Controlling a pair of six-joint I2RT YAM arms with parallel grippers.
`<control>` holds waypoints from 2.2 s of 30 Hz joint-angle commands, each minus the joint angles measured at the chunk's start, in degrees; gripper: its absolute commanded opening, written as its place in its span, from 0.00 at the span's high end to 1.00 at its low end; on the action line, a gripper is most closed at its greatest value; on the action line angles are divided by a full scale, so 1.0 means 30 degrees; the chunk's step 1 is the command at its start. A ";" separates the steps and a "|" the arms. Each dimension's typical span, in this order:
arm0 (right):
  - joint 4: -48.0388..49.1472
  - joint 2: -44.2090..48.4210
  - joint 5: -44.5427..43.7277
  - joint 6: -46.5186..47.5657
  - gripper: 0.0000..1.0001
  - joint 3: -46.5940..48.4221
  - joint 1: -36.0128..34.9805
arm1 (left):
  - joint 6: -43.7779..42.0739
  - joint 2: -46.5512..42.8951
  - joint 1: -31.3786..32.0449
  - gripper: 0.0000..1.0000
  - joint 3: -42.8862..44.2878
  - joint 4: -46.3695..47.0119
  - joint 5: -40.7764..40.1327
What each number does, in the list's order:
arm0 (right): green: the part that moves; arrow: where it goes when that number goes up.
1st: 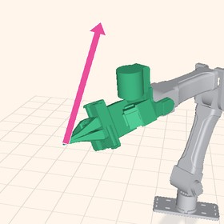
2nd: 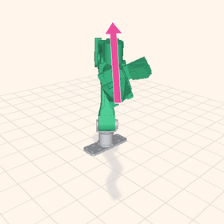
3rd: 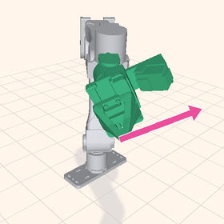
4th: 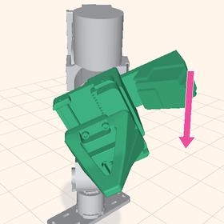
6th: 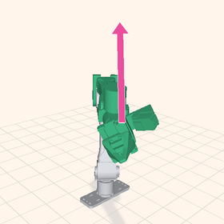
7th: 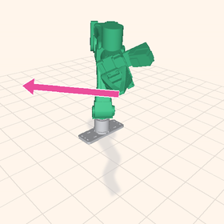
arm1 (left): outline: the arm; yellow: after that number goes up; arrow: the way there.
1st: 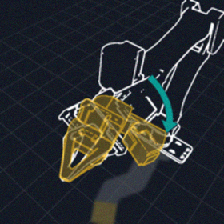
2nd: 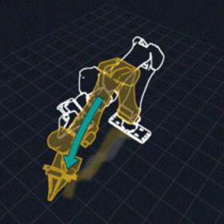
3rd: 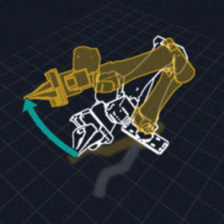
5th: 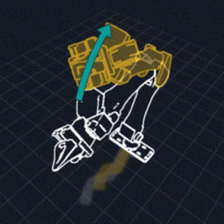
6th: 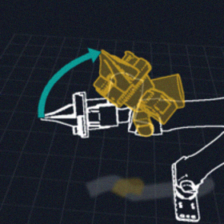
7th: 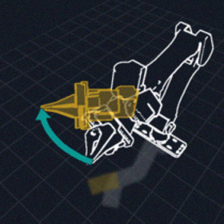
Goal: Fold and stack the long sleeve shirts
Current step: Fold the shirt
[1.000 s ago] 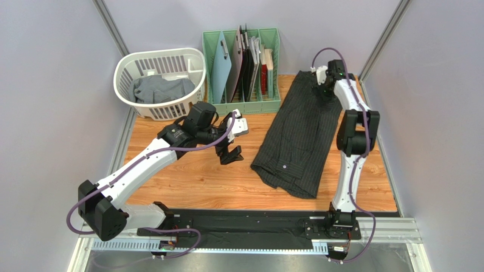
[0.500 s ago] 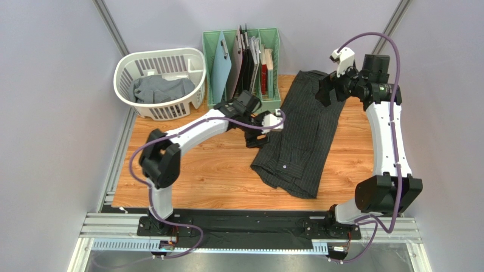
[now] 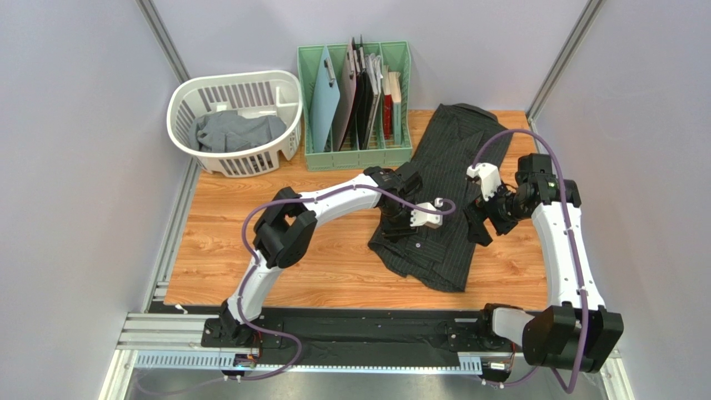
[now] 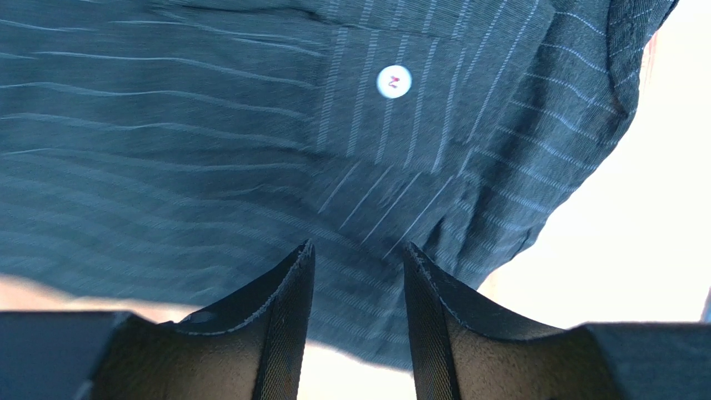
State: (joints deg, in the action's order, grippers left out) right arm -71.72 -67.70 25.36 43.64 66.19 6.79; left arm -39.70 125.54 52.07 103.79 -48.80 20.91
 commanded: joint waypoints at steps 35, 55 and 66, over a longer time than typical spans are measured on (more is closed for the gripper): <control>-0.0673 0.0916 0.0895 2.2837 0.19 -0.9934 0.4447 | -0.1413 -0.6662 0.0425 0.16 -0.8463 0.5188 0.6128; 0.5448 0.0887 -0.2154 1.7622 0.41 -1.2483 0.0903 | -0.6805 -0.5664 0.2943 0.14 -1.0308 0.8616 0.2028; 0.6185 0.1121 -0.2596 1.7359 0.90 -1.2575 0.0902 | -0.6424 -0.4433 0.3589 0.55 -1.0544 1.0114 0.1059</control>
State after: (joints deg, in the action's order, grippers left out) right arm -57.41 -63.92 20.40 96.16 30.06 9.76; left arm -57.89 111.46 62.50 72.25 -20.29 24.08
